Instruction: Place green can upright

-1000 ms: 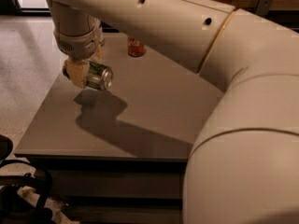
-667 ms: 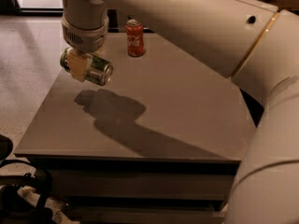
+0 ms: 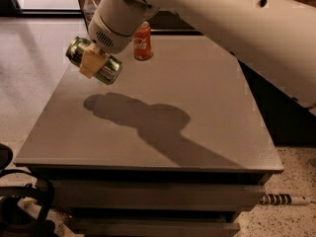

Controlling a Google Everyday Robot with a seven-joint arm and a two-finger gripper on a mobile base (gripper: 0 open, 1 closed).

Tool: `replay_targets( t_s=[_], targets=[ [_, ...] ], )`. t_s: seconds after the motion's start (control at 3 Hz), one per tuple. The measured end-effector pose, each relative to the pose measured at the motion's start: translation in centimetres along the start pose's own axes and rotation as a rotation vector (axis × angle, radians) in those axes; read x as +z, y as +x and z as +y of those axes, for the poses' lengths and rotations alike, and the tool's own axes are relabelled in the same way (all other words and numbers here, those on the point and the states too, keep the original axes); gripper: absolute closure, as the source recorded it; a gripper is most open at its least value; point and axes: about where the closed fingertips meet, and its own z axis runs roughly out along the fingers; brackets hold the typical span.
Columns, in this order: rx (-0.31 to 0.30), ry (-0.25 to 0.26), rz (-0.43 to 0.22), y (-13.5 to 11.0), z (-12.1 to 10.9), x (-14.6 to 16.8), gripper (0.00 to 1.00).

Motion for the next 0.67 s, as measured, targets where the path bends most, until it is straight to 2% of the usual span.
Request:
replay_targets(
  t_s=[0.67],
  targets=[
    [-0.107, 0.001, -0.298, -0.97, -0.72, 0.14, 1.0]
  ],
)
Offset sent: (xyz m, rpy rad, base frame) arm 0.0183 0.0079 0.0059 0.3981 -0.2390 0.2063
